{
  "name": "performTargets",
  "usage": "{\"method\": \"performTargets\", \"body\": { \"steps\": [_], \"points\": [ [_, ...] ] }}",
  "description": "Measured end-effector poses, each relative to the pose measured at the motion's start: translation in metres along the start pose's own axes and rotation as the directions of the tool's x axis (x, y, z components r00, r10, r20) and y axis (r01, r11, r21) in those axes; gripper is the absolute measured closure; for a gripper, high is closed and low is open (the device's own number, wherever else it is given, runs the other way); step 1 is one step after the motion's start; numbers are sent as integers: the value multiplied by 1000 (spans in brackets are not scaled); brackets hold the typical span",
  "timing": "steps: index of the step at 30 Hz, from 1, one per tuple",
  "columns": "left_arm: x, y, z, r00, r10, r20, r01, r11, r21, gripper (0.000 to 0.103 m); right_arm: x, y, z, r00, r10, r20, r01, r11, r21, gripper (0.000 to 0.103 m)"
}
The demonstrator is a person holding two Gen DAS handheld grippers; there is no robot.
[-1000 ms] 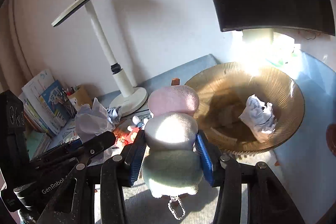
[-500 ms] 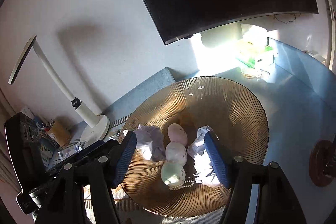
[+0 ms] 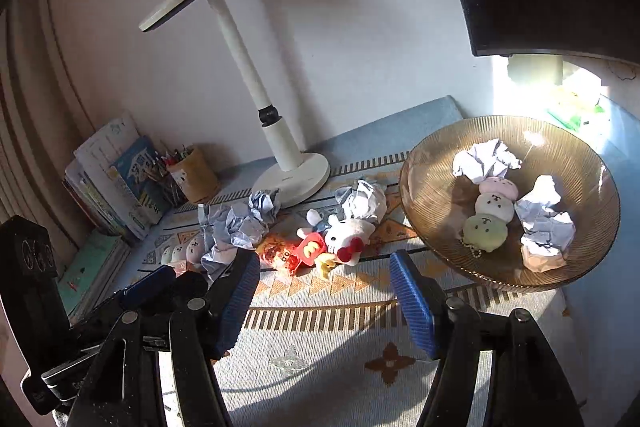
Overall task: Organize objects
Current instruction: 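Move the right gripper back toward the pink snack box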
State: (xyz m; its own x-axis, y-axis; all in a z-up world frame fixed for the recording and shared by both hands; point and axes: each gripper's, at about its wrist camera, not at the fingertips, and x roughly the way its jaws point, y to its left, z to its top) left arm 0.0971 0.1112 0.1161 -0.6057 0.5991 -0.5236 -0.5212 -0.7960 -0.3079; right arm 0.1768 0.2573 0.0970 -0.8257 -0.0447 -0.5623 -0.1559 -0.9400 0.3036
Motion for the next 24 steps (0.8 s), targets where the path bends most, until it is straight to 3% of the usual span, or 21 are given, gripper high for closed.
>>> {"method": "performTargets", "body": {
  "steps": [3, 4, 5, 6, 7, 8, 9, 10, 11, 12, 16, 20, 22, 24],
  "points": [
    [-16, 33, -19, 987, 153, 46, -152, 988, -19, 12, 33, 18, -28, 999, -33, -12, 32, 997, -71, 37],
    [-14, 42, -26, 969, 240, 59, -239, 971, -32, 12, 43, 23, -39, 999, -45, 5, 46, 993, -109, 37],
    [-8, 51, -32, 937, 342, 64, -340, 939, -46, 13, 54, 24, -50, 998, -61, 3, 61, 989, -131, 37],
    [0, 59, -38, 920, 387, 56, -385, 922, -46, 14, 66, 23, -59, 996, -83, -34, 78, 989, -129, 37],
    [9, 66, -45, 915, 403, 35, -401, 915, -46, 14, 74, 25, -60, 991, -112, -75, 101, 984, -145, 38],
    [16, 70, -48, 914, 406, -1, -406, 913, -51, 21, 72, 29, -59, 992, -112, -55, 101, 980, -169, 37],
    [14, 70, -45, 927, 374, 0, -374, 926, -46, 23, 69, 30, -60, 995, -97, -28, 91, 980, -179, 36],
    [9, 68, -44, 933, 357, 42, -355, 934, -41, 20, 70, 30, -60, 994, -103, -33, 95, 979, -181, 35],
    [7, 66, -46, 927, 371, 65, -369, 929, -34, 20, 73, 27, -61, 993, -106, -54, 96, 980, -173, 35],
    [8, 66, -47, 925, 376, 48, -375, 926, -30, 20, 77, 25, -60, 992, -105, -72, 92, 983, -161, 35],
    [8, 80, -48, 958, 288, 3, -286, 954, -89, 18, 84, 21, -58, 989, -102, -105, 86, 986, -139, 30],
    [7, 82, -51, 955, 298, 0, -296, 948, -117, 18, 77, 27, -60, 993, -99, -71, 86, 983, -162, 19],
    [7, 77, -52, 948, 317, 15, -313, 944, -103, 17, 76, 28, -60, 993, -96, -67, 84, 982, -170, 19],
    [7, 76, -53, 950, 313, 17, -310, 945, -102, 9, 75, 29, -61, 994, -86, -68, 73, 981, -178, 19]
  ]
}}
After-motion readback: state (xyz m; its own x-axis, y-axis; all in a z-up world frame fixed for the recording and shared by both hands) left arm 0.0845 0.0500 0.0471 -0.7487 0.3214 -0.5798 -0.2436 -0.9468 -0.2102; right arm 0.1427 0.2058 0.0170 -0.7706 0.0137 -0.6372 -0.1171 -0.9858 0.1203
